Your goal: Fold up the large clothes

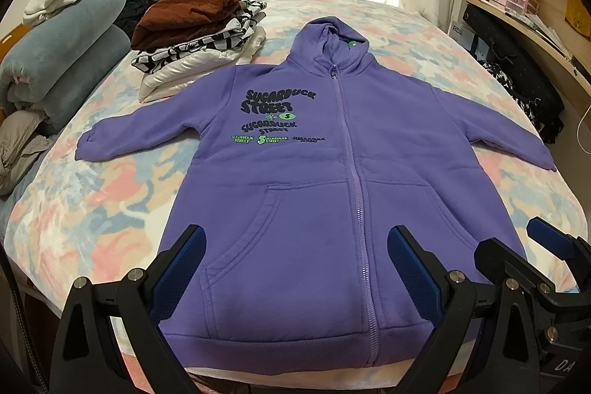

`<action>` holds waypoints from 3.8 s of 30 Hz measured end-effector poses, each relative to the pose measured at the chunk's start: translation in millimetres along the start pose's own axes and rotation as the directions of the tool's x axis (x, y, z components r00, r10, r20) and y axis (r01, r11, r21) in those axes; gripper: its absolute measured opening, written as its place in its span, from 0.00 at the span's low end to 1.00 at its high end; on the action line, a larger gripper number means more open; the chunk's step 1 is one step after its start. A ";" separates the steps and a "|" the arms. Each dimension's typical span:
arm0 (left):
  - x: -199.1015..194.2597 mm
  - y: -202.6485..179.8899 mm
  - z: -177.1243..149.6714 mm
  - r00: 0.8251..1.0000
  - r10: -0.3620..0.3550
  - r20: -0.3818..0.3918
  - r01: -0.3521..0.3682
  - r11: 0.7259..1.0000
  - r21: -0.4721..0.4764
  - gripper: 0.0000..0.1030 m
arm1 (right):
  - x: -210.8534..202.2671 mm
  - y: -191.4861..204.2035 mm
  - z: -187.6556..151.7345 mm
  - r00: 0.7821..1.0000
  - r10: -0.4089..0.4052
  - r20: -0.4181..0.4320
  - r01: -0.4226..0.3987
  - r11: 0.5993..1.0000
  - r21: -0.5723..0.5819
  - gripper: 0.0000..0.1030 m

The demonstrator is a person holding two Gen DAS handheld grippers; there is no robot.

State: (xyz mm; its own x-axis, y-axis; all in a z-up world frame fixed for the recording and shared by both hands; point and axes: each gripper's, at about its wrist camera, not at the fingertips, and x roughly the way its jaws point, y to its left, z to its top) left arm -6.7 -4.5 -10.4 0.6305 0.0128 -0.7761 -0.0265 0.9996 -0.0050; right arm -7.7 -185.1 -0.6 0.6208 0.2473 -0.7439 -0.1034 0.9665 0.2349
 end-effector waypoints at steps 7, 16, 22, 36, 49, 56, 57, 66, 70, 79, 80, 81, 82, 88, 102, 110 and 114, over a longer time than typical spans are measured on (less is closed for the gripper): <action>1.8 -4.0 3.8 1.000 0.001 0.008 -0.001 1.000 0.007 0.95 | -1.0 -1.9 1.3 1.000 -0.010 0.017 0.010 1.000 -0.008 1.00; -5.6 -12.9 14.8 0.995 -0.042 0.094 0.039 0.999 0.032 0.95 | -8.7 -18.2 14.3 0.997 -0.050 0.066 0.052 0.998 -0.028 1.00; -11.9 -42.2 30.1 0.989 -0.052 0.138 0.031 0.988 0.149 0.95 | -16.8 -37.6 33.5 0.996 -0.022 0.086 0.025 0.999 -0.026 0.99; -15.3 -128.1 118.4 0.969 -0.146 0.200 0.097 0.966 0.238 0.99 | -59.2 -115.9 100.5 0.951 -0.177 0.252 0.184 0.983 -0.003 0.99; 91.1 -220.3 180.8 0.967 -0.231 0.112 0.208 0.960 0.186 0.99 | -22.8 -270.8 139.0 0.934 -0.310 0.179 0.275 0.942 0.192 0.99; 182.3 -277.5 174.5 0.976 -0.220 -0.007 0.218 0.962 0.162 0.99 | 22.0 -393.3 108.0 0.965 -0.258 0.044 0.208 0.856 0.473 0.86; 193.2 -283.6 171.3 0.976 -0.219 -0.017 0.219 0.962 0.166 0.99 | 25.8 -403.7 100.3 0.966 -0.256 0.032 0.206 0.839 0.504 0.83; 260.0 -321.1 154.4 0.972 -0.213 -0.099 0.228 0.958 0.177 0.98 | 60.7 -511.0 39.3 0.987 -0.159 0.027 0.073 0.591 0.803 0.64; 270.1 -332.4 154.8 0.970 -0.218 -0.105 0.234 0.956 0.176 0.97 | 69.2 -520.2 47.7 0.983 -0.180 0.044 0.069 0.577 0.814 0.64; 261.7 -337.2 158.6 0.960 -0.258 -0.104 0.275 0.940 0.204 0.79 | 84.4 -509.2 79.1 0.977 -0.213 0.030 0.116 0.641 0.759 0.17; 259.4 -334.1 159.8 0.960 -0.261 -0.103 0.277 0.939 0.203 0.73 | 81.4 -505.6 82.9 0.974 -0.221 0.044 0.113 0.647 0.754 0.16; 256.4 -329.8 161.4 0.958 -0.267 -0.101 0.282 0.938 0.199 0.71 | 73.0 -494.7 90.2 0.969 -0.237 0.073 0.109 0.670 0.734 0.15; 253.2 -324.5 163.2 0.957 -0.272 -0.099 0.287 0.938 0.195 0.68 | 66.2 -483.7 98.5 0.964 -0.244 0.102 0.100 0.696 0.711 0.15; 221.0 -270.6 177.7 0.960 -0.280 -0.019 0.279 0.946 0.165 0.67 | 33.1 -389.0 157.5 0.951 -0.179 0.253 0.022 0.854 0.520 0.15; 216.7 -97.7 181.8 0.976 -0.217 0.010 0.217 0.976 0.005 0.76 | 180.4 -167.0 169.7 1.000 -0.012 0.019 0.010 0.995 0.103 0.17; 235.2 -70.5 150.0 0.932 -0.353 -0.083 0.350 0.935 -0.047 0.76 | 235.2 -134.8 120.1 0.989 -0.036 -0.141 0.041 0.999 0.036 0.44; 241.7 -79.8 145.5 0.884 -0.455 -0.105 0.446 0.890 -0.098 0.76 | 210.6 -128.8 110.9 0.994 -0.032 -0.104 0.031 0.999 -0.009 0.53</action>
State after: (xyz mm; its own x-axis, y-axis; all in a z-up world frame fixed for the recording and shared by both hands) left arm 260.7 -77.8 -105.7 0.4882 -0.4462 -0.7500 0.1822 0.8926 -0.4124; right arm 222.6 -265.1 -118.1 0.5394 0.2225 -0.8121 -0.0916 0.9742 0.2061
